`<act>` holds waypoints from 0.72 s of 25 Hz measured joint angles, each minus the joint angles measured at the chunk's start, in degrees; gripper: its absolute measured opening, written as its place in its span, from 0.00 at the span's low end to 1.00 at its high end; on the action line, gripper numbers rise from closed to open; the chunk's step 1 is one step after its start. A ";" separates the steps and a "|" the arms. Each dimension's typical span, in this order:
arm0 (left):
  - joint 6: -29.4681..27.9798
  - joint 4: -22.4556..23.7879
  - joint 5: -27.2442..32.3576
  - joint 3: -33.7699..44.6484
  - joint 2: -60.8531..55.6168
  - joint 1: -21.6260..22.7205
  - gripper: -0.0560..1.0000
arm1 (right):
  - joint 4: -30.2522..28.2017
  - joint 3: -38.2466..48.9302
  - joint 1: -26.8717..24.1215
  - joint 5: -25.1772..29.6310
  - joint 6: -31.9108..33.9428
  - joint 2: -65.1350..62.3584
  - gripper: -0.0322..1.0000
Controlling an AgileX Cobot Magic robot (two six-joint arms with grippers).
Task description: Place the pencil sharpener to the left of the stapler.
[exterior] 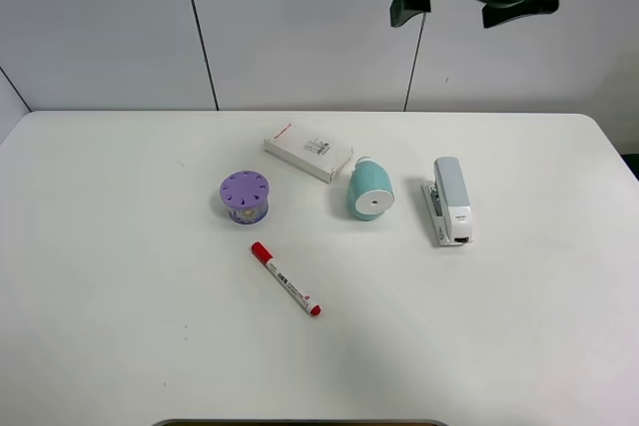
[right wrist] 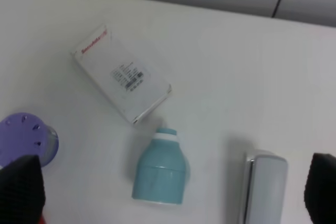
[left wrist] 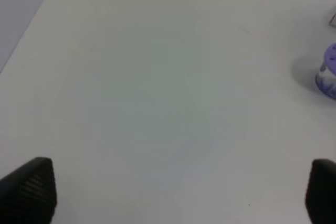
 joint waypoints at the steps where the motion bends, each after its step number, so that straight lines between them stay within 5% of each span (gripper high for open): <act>1: 0.00 0.00 0.00 0.00 0.00 0.00 0.96 | -0.34 0.00 0.00 0.90 -0.06 -1.24 0.99; 18: 0.00 0.00 0.00 0.00 0.00 0.00 0.96 | -4.09 0.00 0.05 11.05 -5.90 -20.83 0.99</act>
